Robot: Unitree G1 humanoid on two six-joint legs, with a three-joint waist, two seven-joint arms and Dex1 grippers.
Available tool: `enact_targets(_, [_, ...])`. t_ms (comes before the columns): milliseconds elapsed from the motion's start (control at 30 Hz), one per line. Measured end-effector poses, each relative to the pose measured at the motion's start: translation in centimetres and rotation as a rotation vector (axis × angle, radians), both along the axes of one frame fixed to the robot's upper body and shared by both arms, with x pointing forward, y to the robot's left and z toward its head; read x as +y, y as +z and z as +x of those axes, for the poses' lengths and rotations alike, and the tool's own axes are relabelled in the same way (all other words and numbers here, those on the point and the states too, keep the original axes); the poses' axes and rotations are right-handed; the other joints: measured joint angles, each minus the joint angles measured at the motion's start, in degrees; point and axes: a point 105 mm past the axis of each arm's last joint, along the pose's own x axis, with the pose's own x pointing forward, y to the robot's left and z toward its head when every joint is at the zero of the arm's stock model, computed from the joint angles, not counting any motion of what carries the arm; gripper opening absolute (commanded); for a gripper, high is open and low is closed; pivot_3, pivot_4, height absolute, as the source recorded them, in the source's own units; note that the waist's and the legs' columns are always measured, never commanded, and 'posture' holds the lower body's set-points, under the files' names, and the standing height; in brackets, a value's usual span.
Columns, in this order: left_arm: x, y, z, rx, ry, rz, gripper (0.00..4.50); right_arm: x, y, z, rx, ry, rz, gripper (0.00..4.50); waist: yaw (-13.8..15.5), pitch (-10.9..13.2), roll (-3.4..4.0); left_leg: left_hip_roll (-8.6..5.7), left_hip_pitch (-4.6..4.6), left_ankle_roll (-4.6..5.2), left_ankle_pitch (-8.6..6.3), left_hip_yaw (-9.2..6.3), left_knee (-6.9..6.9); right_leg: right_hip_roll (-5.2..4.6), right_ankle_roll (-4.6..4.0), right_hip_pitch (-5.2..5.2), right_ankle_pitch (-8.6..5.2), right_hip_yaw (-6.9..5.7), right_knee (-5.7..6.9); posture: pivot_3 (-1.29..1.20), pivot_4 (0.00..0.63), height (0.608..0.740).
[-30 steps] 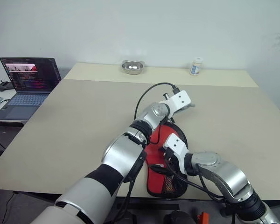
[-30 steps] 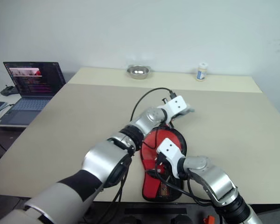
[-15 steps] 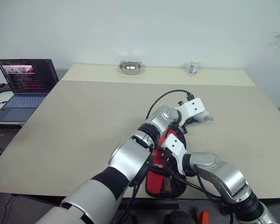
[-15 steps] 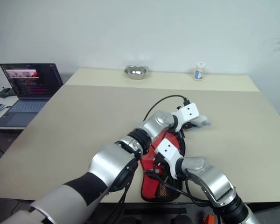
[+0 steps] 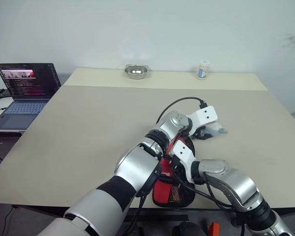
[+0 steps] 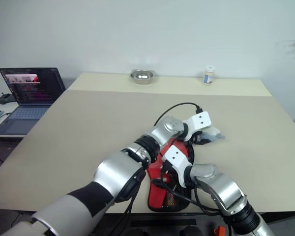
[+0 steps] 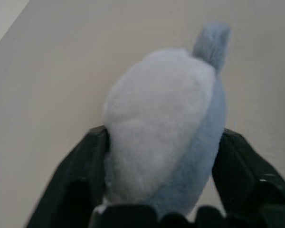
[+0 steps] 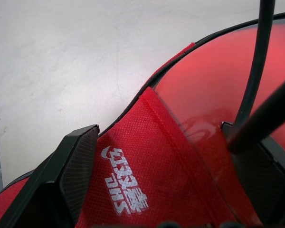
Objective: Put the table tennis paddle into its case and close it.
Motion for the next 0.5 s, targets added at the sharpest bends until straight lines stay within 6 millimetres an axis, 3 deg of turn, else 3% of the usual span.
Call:
enact_targets(300, [-0.1,-0.3,-0.5,-0.003,-0.052,0.007,4.47,0.2,0.2,0.3,-0.010,0.016,-0.001,4.50,-0.5,0.0,0.03,0.02,0.00,0.00,0.00,0.00,0.00,0.01,-0.01,0.00,0.01,0.01,0.01,0.00,0.150,0.740])
enact_targets(500, [0.5,1.1,0.3,0.008,-0.012,-0.089,4.47,-0.2,0.4,0.4,-0.005,0.005,0.013,4.50,-0.5,0.0,0.04,-0.04,-0.04,0.00,0.00,0.01,0.00,0.00,0.01,0.00,0.02,0.01,-0.03,0.00,0.150,0.740])
